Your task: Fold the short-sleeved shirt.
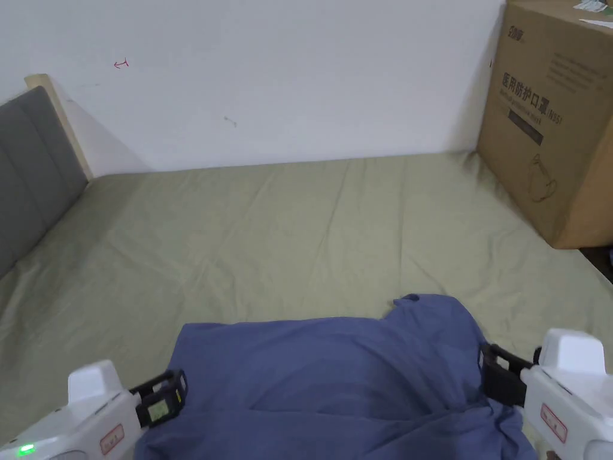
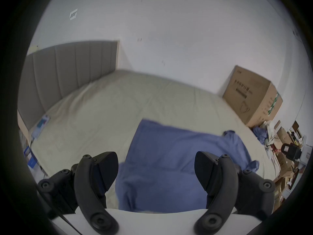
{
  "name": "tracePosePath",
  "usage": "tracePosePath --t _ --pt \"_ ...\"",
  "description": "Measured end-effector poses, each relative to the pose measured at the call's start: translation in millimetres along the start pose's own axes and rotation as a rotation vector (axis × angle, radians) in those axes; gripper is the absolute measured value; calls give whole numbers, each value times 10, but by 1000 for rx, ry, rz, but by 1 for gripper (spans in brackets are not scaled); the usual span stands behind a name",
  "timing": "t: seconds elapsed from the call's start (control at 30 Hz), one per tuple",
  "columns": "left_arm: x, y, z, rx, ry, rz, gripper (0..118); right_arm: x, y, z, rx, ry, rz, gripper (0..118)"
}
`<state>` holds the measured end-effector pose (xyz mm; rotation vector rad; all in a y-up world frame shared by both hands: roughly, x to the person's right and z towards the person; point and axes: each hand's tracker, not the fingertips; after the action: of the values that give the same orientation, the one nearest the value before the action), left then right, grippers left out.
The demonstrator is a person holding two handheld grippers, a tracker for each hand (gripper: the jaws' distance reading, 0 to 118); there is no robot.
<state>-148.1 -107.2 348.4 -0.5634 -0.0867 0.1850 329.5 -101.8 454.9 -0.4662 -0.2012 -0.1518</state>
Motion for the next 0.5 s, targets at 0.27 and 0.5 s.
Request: tracePosePath --t 0.27,0.5 --pt "308 189 170 196 -16 -67 80 -304 217 157 159 2 110 64" --pt "429 275 61 207 -70 -134 0 -402 271 21 174 36 141 0"
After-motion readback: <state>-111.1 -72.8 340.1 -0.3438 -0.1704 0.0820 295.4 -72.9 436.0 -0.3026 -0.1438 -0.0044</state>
